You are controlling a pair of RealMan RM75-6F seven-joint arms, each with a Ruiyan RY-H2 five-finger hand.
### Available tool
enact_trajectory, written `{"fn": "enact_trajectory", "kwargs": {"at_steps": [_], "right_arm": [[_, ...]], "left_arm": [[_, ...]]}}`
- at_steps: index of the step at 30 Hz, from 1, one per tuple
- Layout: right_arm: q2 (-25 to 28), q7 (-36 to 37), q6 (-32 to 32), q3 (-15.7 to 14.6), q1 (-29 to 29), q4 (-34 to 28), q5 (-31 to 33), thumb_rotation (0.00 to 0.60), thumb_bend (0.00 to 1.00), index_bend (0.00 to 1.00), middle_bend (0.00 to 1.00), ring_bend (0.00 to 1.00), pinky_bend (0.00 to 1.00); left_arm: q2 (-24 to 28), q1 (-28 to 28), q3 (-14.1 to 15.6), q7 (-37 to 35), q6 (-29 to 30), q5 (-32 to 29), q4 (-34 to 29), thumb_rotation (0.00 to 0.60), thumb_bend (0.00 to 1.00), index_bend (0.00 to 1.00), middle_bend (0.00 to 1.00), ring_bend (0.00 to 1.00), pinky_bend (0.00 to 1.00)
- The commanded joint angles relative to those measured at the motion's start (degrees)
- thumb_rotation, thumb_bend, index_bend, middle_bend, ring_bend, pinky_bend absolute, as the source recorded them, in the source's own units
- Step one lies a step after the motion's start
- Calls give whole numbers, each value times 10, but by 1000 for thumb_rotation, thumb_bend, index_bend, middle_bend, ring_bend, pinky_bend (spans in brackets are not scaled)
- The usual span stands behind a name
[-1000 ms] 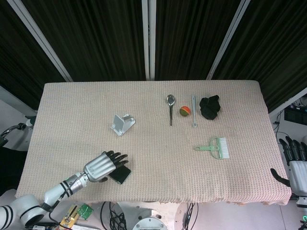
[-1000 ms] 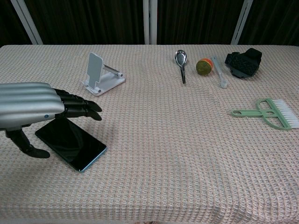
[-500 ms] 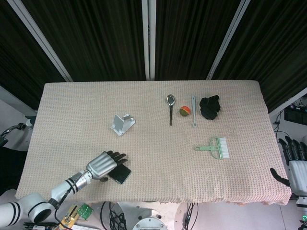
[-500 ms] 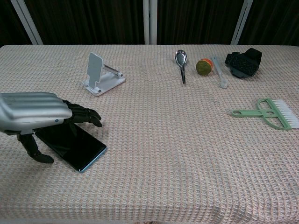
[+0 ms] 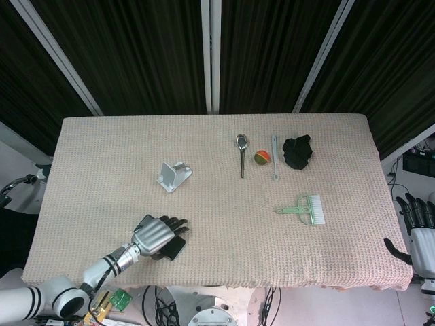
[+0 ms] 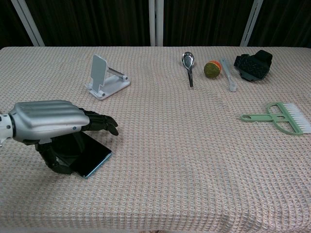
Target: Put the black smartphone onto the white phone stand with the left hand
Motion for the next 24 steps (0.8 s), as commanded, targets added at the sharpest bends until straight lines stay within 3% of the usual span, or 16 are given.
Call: {"fn": "enact_trajectory", "kwargs": {"at_steps": [1,17,24], "right_arm": [[2,2,0,1,-1,1,3,600,136,0,0,0,0],[4,4,-8,2,0,-3,6,600,145,0,0,0,0],[6,2,-14,1,0,-6,11,600,149,0,0,0,0]], "left_arm": [[-1,-3,-1,3,2,-2,0,600,145,160,63,115,238],[-1,-15,11,33,-1,-33,2,600,157,231,64,115,238],[-4,-15,16,27,9,-30,7,600,214,407,84,115,238]]}}
